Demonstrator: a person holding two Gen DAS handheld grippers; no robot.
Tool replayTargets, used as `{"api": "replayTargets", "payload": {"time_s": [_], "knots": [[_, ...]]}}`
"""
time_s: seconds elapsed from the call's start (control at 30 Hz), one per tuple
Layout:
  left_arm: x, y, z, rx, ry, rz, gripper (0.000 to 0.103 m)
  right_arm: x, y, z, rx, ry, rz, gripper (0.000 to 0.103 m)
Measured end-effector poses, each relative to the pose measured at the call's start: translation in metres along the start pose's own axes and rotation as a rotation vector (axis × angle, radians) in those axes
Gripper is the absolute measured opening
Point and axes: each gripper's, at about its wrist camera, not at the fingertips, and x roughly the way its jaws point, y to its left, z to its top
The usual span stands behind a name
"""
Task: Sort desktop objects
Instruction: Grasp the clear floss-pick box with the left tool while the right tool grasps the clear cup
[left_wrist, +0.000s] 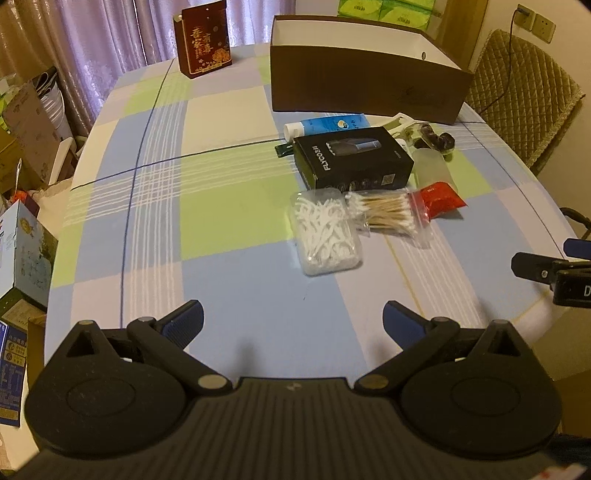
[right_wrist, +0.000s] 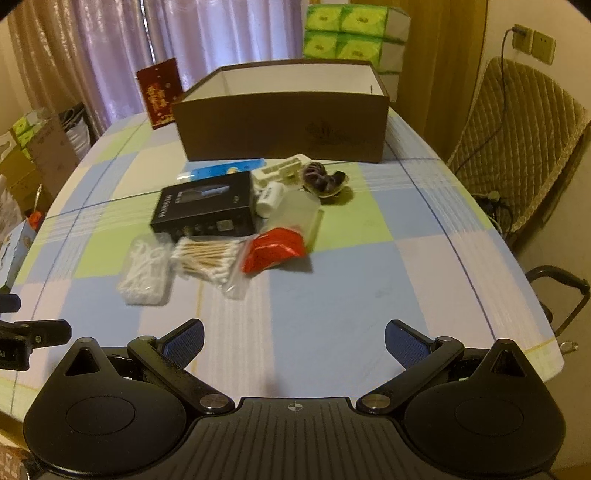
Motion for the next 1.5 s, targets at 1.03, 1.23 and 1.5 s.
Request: {"api": "replayTargets", "payload": {"time_s": [1.03, 1.23, 1.5], "knots": [[0.128, -0.009, 0.069, 0.014, 0.112, 0.002, 0.054, 0.086, -0.054, 0.071, -0.037, 0.082, 0.04, 0.101], [0.128, 0.021, 0.068, -0.077, 0.118, 0.061, 0.054, 0.109, -0.036, 0.091, -0.072, 0.058, 0.082, 0.101], [0.127, 0.045, 0.067, -0.141, 0.129, 0.099, 0.055, 0.151, -0.025, 0.111, -0.059, 0.091, 0.109, 0.076]]}}
